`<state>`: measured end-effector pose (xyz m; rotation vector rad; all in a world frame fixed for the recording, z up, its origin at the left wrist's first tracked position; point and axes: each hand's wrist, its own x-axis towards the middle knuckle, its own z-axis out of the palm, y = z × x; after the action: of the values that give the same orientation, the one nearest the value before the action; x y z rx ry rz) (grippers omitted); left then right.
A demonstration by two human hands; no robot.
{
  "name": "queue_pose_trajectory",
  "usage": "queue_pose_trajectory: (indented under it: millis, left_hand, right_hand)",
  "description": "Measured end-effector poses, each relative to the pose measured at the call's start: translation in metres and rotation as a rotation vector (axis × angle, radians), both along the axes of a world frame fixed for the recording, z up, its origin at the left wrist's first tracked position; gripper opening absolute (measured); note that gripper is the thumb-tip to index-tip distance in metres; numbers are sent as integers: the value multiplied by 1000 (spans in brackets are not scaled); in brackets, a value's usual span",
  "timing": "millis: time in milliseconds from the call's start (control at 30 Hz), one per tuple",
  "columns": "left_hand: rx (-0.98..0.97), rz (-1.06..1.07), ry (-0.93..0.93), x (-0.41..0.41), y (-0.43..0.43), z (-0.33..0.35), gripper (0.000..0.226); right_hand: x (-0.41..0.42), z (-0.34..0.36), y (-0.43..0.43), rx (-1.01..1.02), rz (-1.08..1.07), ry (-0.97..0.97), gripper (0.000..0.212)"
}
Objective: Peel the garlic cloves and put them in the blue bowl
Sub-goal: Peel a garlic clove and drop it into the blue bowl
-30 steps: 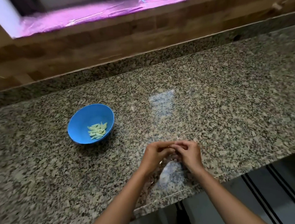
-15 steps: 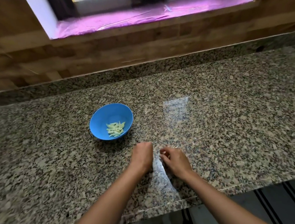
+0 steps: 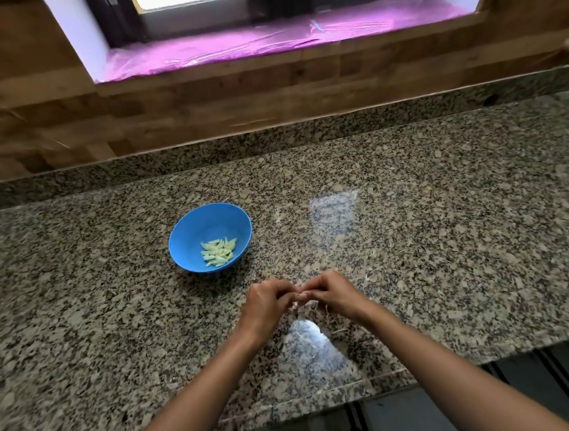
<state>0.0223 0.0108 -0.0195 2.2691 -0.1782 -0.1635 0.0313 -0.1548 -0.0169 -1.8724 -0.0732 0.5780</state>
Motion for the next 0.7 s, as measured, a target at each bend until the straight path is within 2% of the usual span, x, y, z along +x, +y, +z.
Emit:
queue_pose_trajectory:
  millis: [367, 433, 500, 567, 633, 700]
  left_hand:
    - [30, -38, -275, -7, 7, -13, 13]
    - [115, -131, -311, -5, 10, -14, 15]
    - [267, -262, -336, 0, 14, -15, 33]
    - [341, -360, -340, 3, 15, -12, 40]
    - [283, -354, -163, 4, 14, -4, 35]
    - [-37, -244, 202, 5, 11, 7, 28]
  right_hand:
    - [2, -5, -2, -28, 48, -31, 15]
    - [0, -6, 0, -112, 51, -150, 15]
    - [-1, -7, 0, -226, 76, -358, 15]
    - [-1, -9, -1, -291, 139, -563, 16]
    - [-1, -10, -2, -287, 195, -689, 19]
    - [0, -11, -4, -275, 203, -748, 31]
